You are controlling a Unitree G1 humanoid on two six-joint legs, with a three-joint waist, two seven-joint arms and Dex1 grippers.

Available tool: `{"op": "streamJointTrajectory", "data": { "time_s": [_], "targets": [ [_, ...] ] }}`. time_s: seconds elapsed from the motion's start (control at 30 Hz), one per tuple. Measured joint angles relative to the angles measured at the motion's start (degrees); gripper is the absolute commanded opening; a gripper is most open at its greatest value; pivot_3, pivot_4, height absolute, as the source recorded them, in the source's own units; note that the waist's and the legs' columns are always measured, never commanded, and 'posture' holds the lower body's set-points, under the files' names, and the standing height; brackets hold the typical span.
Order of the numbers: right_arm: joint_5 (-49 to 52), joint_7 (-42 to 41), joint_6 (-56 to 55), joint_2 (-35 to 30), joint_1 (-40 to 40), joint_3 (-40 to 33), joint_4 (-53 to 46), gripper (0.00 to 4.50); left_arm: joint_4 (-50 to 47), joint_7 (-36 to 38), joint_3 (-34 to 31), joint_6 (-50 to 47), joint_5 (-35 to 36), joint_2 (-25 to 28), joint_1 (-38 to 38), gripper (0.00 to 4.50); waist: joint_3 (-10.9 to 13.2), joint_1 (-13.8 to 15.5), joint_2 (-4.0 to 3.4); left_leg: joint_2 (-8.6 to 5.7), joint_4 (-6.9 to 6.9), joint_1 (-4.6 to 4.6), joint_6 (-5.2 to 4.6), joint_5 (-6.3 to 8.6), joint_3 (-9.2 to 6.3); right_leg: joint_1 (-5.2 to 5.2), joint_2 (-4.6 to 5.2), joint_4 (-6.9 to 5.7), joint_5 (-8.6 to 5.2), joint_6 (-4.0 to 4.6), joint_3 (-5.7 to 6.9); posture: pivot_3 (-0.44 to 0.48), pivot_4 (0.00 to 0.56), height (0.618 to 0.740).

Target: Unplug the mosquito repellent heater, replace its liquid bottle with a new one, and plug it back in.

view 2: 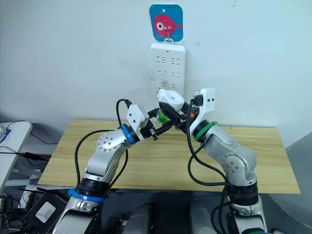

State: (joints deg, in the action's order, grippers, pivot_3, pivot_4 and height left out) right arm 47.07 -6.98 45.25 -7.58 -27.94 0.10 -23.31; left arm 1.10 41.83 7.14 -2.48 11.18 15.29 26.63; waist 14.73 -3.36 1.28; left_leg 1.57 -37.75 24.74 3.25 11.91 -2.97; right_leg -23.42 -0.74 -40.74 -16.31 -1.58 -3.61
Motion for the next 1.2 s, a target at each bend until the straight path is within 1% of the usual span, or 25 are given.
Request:
{"op": "streamJointTrajectory", "data": {
  "time_s": [0.03,0.07,0.13,0.2,0.27,0.3,0.37,0.43,0.5,0.63,0.87,1.0,1.13,1.2],
  "targets": [
    [-0.64,-0.4,-0.37,0.02,0.18,0.17,0.0,3.01,-0.65,-0.74,-0.04,-0.54,-0.07,-0.1,-0.42,2.99,0.0,0.0,0.0,0.0,0.0,0.0,0.0,0.0,0.0,0.0,0.0,0.01,0.0,0.0,0.0,-0.055,0.171,0.74],
    [-1.15,-0.55,-0.9,-0.07,0.46,0.27,0.0,3.01,-1.31,-1.27,0.0,-0.92,-0.09,-0.23,-0.98,3.22,-0.01,0.0,0.0,0.01,0.0,0.0,0.0,0.0,0.0,0.0,0.0,0.01,0.0,0.0,-0.01,-0.056,0.171,0.74],
    [-3.43,-0.97,-2.66,-0.36,1.29,0.71,-0.02,3.01,-3.12,-2.2,0.01,-2.33,0.0,-0.17,-2.81,3.91,-0.02,-0.01,0.01,0.0,0.01,0.0,0.0,0.0,0.0,-0.01,0.0,0.01,0.0,0.0,0.0,-0.056,0.171,0.74],
    [-4.76,-1.02,-3.41,-0.83,2.28,0.72,0.03,3.01,-3.62,-2.73,-0.38,-3.24,0.05,0.23,-3.75,4.29,-0.02,0.0,0.01,0.0,0.01,0.0,0.0,0.0,0.01,-0.02,0.0,0.0,0.0,0.0,-0.01,-0.053,0.171,0.74],
    [-7.88,-1.86,-6.52,-1.88,4.81,0.77,0.08,3.01,-4.98,-4.12,-2.11,-4.49,0.22,1.69,-5.03,4.5,-0.15,0.0,0.09,0.01,0.06,0.0,0.0,0.0,0.01,-0.03,-0.02,0.05,-0.01,0.0,0.0,-0.05,0.173,0.74],
    [-8.51,-2.0,-7.14,-2.52,5.7,0.46,0.38,3.01,-4.77,-4.58,-3.15,-4.79,0.21,2.6,-5.03,4.5,-0.14,0.02,0.09,0.0,0.06,0.0,0.01,0.0,0.01,-0.04,-0.02,0.04,-0.01,0.0,0.0,-0.05,0.174,0.74],
    [-10.51,-2.83,-8.24,-4.29,7.42,-0.27,1.13,3.01,-1.62,-5.28,-6.17,-4.9,0.23,4.76,-2.58,4.5,-0.14,0.06,0.09,-0.03,0.05,0.0,0.01,0.0,0.02,-0.05,-0.07,0.03,0.0,0.01,0.01,-0.05,0.174,0.74],
    [-12.17,-3.72,-8.81,-6.06,8.08,-0.66,1.31,3.01,4.23,-5.07,-8.5,-4.38,0.22,6.32,3.01,4.5,-0.15,0.11,0.1,-0.06,0.03,0.0,0.01,0.0,0.02,-0.04,-0.08,0.01,-0.01,0.0,0.02,-0.05,0.174,0.74],
    [-12.58,-4.93,-9.05,-6.72,8.13,-0.64,1.28,3.01,8.98,-4.24,-9.12,-2.79,0.22,6.99,7.81,4.5,-0.17,0.15,0.13,-0.07,0.03,0.01,0.01,0.0,0.03,-0.03,-0.08,0.04,0.0,0.0,0.02,-0.055,0.173,0.74],
    [-13.03,-5.93,-9.14,-7.06,7.99,-0.83,1.35,3.01,21.42,0.81,-8.64,1.5,0.18,7.03,16.69,4.5,-0.17,0.09,0.13,-0.08,0.08,0.05,-0.01,0.02,0.06,-0.04,-0.08,0.18,0.0,0.0,0.03,-0.068,0.171,0.74],
    [-13.87,-6.55,-9.45,-7.36,6.66,-2.35,1.77,3.01,43.59,9.18,-7.06,9.28,-1.12,4.21,30.16,4.5,-0.17,0.22,0.13,-0.13,0.11,0.09,-0.02,0.02,0.01,-0.04,-0.07,0.23,0.0,0.0,0.08,-0.094,0.168,0.74],
    [-14.28,-6.49,-9.45,-7.08,6.66,-2.66,1.77,3.01,52.24,12.71,-6.83,12.21,-1.97,1.91,35.43,4.5,-0.18,1.15,0.15,-0.21,-0.07,0.19,-0.02,0.02,-0.08,0.01,-0.02,0.24,0.01,-0.03,0.17,-0.11,0.168,0.74],
    [-14.33,-6.37,-9.44,-6.78,6.67,-2.76,1.73,3.01,57.67,15.1,-6.64,14.47,-2.43,-1.08,39.53,4.5,-0.19,1.26,0.15,-0.25,-0.07,0.26,-0.06,0.05,-0.05,0.03,0.03,0.43,0.06,-0.11,0.15,-0.126,0.165,0.74],
    [-14.35,-6.1,-9.44,-6.77,6.67,-2.88,1.7,3.01,58.83,16.26,-6.61,15.3,-2.43,-2.17,41.02,4.5,-0.19,0.84,0.15,-0.23,0.0,0.26,-0.1,0.07,-0.03,0.03,0.02,0.51,0.06,-0.11,0.13,-0.129,0.163,0.74]
  ]
}}
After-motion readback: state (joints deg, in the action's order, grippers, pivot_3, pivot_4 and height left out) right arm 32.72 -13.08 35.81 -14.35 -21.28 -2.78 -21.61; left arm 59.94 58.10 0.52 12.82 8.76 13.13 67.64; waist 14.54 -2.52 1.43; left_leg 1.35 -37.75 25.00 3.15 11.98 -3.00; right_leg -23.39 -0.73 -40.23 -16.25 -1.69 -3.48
